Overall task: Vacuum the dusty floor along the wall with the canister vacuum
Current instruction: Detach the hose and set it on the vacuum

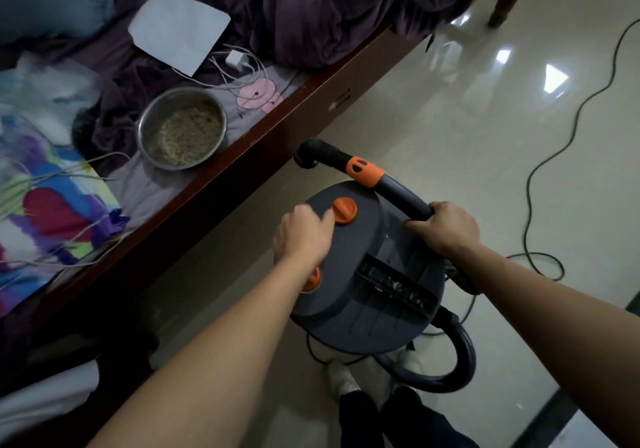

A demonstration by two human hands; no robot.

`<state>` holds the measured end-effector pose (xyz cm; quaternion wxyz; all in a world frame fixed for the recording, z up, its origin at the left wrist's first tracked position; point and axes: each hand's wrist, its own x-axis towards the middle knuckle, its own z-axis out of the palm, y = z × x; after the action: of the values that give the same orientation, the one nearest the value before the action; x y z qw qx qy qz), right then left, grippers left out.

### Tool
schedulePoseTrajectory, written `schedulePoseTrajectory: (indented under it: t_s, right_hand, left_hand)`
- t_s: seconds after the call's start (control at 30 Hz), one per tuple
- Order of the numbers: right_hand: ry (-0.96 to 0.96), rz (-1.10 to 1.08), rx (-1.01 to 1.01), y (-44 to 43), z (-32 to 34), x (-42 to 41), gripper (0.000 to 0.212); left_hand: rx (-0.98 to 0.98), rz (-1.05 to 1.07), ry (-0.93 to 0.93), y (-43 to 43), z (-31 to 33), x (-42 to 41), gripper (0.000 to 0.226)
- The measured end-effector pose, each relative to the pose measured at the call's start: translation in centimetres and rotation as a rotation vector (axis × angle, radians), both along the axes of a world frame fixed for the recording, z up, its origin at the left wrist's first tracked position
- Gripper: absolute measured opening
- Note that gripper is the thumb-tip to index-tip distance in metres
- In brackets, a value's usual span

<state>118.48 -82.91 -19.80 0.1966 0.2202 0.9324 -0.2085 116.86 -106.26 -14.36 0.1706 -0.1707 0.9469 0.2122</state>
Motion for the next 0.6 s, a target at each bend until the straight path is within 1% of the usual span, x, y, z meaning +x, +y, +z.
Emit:
schedulePoseTrajectory:
  t_s: [0.07, 0.13, 0.23, 0.37, 0.43, 0.5, 0.6]
  right_hand:
    - [-0.026, -0.046, -0.034, 1.3, -0.6, 0.9, 0.042]
    - [-0.043, -0.111, -0.090, 2.6, -1.5, 2.3, 0.043]
    - [-0.041, -0.159, -0.162, 3.4, -2.4, 3.6, 0.047]
    - [-0.046, -0.156, -0.209, 3.8, -2.9, 3.3, 0.050]
    - [-0.064, -0.114, -0.219, 4.1, -3.0, 3.1, 0.049]
    - [-0.063, -0.066, -0.209, 4.4, -3.1, 2.9, 0.048]
    - [-0.062, -0.016, -0.219, 4.9, -3.2, 2.6, 0.046]
  left_hand:
    - [0.046, 0.043, -0.032, 1.7, -0.5, -1.7, 0.047]
    - [0.042, 0.074, -0.096, 2.7, -1.3, -2.6, 0.055]
    - [0.026, 0.101, -0.206, 3.6, -2.1, -2.9, 0.053]
    - [0.227, 0.354, -0.234, 5.3, -2.2, -3.0, 0.041]
    - [0.348, 0.482, -0.260, 5.9, -1.9, -3.2, 0.034]
    - [0.492, 0.598, -0.324, 6.5, -1.5, -3.4, 0.037]
    - [0.587, 0.700, -0.352, 6.8, -1.4, -3.5, 0.041]
